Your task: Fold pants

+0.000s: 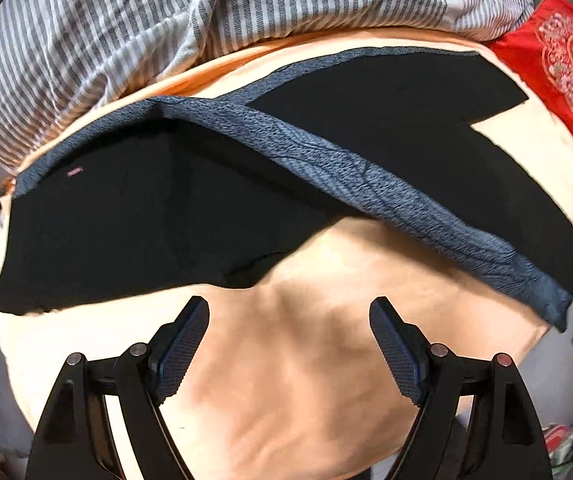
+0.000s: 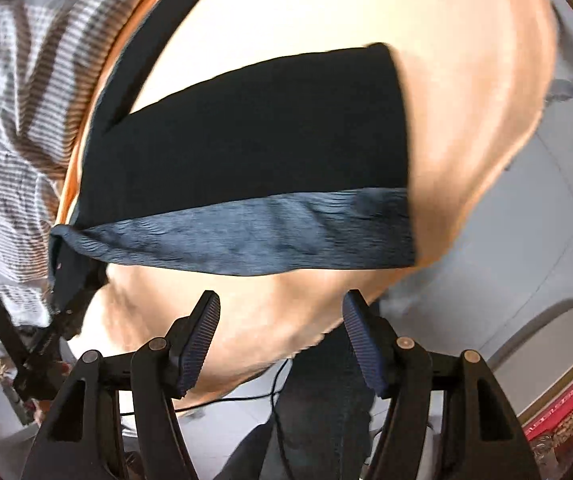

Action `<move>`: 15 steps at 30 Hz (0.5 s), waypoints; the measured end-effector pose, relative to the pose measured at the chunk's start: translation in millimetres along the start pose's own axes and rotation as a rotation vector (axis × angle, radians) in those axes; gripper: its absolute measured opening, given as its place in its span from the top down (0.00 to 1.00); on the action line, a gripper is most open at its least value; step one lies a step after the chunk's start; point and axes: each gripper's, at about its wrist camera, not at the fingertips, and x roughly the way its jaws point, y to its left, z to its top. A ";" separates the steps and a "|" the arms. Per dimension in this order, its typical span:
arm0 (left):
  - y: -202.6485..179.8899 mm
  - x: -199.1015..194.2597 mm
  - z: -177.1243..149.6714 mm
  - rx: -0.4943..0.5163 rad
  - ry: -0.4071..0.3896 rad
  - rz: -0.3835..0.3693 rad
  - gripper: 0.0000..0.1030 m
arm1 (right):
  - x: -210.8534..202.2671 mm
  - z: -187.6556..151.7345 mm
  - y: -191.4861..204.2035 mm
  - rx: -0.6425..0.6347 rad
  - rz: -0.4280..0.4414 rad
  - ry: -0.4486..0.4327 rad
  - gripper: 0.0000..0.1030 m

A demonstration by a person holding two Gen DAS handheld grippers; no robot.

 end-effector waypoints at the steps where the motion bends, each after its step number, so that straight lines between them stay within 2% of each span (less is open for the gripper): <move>1: -2.6 1.0 -0.4 0.006 0.005 0.000 0.19 | -0.1 1.5 -6.2 0.003 -0.009 -0.003 0.34; 5: -24.9 15.4 -14.1 0.034 0.053 -0.024 0.19 | 5.8 6.0 -25.3 0.005 -0.040 0.001 0.34; 8: -40.7 22.9 -20.4 0.002 0.101 -0.099 0.19 | 8.9 8.5 -41.0 0.039 0.032 0.022 0.34; 10: -50.0 27.4 -19.8 -0.026 0.129 -0.143 0.19 | 10.0 10.7 -47.1 0.024 0.006 0.024 0.34; 15: -66.7 32.7 -8.4 -0.086 0.162 -0.215 0.19 | 15.6 22.0 -58.3 0.003 0.122 0.060 0.34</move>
